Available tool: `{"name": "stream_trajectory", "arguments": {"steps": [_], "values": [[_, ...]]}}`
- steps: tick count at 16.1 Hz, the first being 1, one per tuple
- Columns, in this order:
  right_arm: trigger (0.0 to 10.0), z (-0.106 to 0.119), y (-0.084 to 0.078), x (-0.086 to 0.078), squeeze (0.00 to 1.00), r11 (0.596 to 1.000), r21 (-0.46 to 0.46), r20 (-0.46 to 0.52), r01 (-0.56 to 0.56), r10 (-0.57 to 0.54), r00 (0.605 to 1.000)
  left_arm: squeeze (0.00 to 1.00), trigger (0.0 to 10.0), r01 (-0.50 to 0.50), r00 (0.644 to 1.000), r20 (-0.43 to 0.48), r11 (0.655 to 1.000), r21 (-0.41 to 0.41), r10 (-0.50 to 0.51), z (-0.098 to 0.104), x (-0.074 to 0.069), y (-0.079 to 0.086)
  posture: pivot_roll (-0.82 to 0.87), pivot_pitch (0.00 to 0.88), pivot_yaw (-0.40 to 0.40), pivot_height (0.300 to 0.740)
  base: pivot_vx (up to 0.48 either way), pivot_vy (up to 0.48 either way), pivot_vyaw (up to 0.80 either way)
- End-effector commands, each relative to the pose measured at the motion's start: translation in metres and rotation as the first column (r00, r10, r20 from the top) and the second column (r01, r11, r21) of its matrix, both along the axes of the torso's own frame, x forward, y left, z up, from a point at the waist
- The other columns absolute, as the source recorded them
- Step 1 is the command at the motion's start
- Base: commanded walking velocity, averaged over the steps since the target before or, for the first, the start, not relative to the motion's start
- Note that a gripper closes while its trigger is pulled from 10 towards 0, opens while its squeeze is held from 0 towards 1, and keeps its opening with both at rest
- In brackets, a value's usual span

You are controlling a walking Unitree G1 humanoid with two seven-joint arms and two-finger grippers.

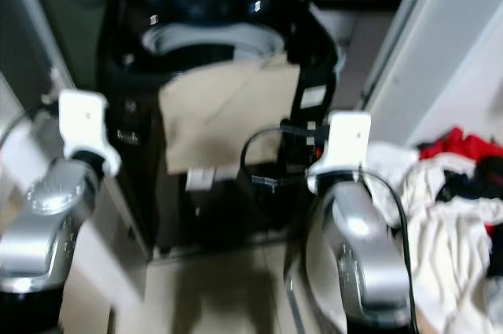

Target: Clothes washing

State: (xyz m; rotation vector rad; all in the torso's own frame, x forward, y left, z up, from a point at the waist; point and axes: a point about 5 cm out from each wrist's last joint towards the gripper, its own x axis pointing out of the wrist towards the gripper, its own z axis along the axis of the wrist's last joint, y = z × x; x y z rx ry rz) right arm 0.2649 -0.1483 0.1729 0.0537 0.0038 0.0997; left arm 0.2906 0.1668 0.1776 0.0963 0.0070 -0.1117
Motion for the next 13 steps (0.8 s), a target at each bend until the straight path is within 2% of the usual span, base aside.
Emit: {"name": "stream_trajectory", "arguments": {"steps": [1, 6, 8, 11, 13], "values": [[10.0, 0.002, -0.009, -0.003, 0.0, 0.999, -0.006, 0.003, 0.034, -0.034, 0.999, 0.0, 10.0, 0.039, 0.999, 0.001, 0.999, -0.003, -0.039, 0.001, -0.001, -0.011, -0.06, 0.0, -0.024, 0.74, 0.356, 0.0, -0.8], [10.0, 0.022, -0.006, -0.008, 0.0, 0.999, 0.014, 0.052, 0.041, -0.042, 0.998, 0.0, 10.0, 0.043, 0.999, 0.018, 0.999, -0.023, -0.043, 0.007, 0.005, -0.011, -0.07, 0.0, -0.019, 0.74, 0.349, 0.0, -0.8], [10.0, 0.023, -0.007, -0.011, 0.0, 0.999, -0.011, 0.049, 0.049, -0.048, 0.998, 0.0, 10.0, 0.047, 0.999, 0.025, 0.998, -0.033, -0.047, 0.008, 0.006, -0.013, -0.08, 0.0, -0.016, 0.74, 0.332, 0.0, -0.8], [10.0, 0.023, -0.009, -0.016, 0.0, 0.998, -0.025, 0.033, 0.062, -0.061, 0.998, 0.0, 10.0, 0.069, 0.997, 0.047, 0.996, -0.054, -0.067, 0.009, 0.005, -0.019, -0.1, 0.0, -0.014, 0.74, 0.0, 0.0, -0.8], [10.0, 0.024, -0.011, -0.019, 0.0, 0.996, -0.026, 0.02, 0.086, -0.086, 0.996, 0.0, 10.0, 0.081, 0.994, 0.071, 0.996, -0.023, -0.079, 0.012, 0.005, -0.022, -0.1, 0.0, -0.014, 0.74, 0.0, 0.0, -0.8]]}}
